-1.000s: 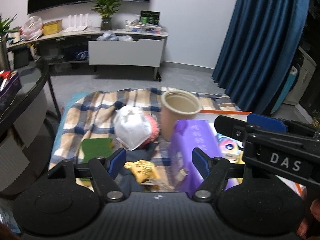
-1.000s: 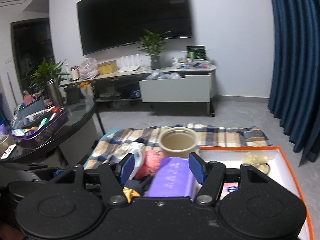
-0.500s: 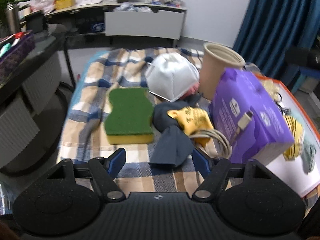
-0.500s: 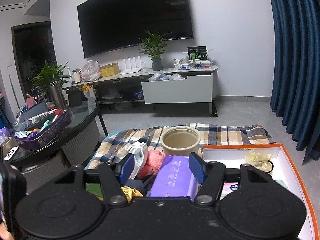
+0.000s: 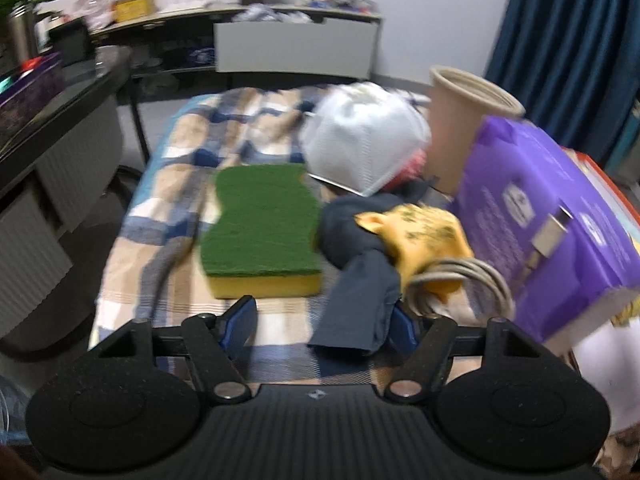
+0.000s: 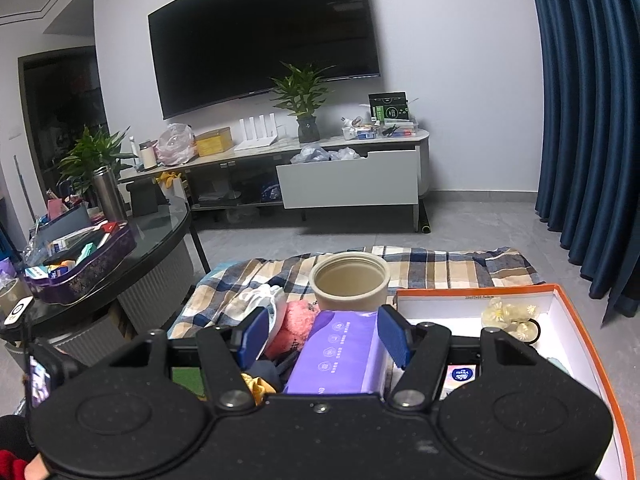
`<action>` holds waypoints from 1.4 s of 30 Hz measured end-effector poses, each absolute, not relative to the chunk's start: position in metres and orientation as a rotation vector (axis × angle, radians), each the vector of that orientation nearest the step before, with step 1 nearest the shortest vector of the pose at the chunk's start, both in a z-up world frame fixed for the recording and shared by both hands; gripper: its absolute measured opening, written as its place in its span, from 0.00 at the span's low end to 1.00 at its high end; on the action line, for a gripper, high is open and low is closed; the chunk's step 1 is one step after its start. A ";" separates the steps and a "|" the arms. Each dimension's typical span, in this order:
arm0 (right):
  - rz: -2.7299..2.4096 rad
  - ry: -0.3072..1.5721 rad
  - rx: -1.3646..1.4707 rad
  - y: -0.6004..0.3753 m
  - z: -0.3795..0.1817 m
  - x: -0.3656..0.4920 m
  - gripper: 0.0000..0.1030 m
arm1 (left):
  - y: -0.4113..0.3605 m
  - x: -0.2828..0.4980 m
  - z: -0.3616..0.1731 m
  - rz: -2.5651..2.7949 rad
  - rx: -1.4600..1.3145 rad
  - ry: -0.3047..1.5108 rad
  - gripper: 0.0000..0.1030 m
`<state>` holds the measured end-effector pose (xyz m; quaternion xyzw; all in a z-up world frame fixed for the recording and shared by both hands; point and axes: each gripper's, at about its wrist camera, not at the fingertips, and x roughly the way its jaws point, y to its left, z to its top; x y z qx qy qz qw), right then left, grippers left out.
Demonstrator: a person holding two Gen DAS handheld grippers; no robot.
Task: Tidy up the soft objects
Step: 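Grasp the dark navy cloth with the left tool while the right tool moves toward the orange cloth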
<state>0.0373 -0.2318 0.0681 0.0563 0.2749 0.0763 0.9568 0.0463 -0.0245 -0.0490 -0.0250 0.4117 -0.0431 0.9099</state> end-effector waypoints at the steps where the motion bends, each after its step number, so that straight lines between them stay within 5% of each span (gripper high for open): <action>1: 0.155 0.557 0.115 -0.232 0.068 0.038 0.71 | -0.021 0.046 -0.048 -0.072 -0.064 0.839 0.69; 12: 0.199 0.572 0.100 -0.222 0.062 0.047 0.71 | 0.011 0.056 -0.026 0.007 -0.170 0.753 0.90; 24: 0.210 0.588 0.099 -0.218 0.056 0.059 0.71 | 0.036 0.073 -0.026 0.062 -0.136 0.746 0.87; 36: 0.187 0.588 0.109 -0.227 0.055 0.059 0.71 | -0.018 0.082 -0.018 -0.148 0.093 0.634 0.82; 42: 0.187 0.580 0.116 -0.230 0.056 0.058 0.71 | -0.037 0.113 -0.021 -0.248 0.164 0.738 0.78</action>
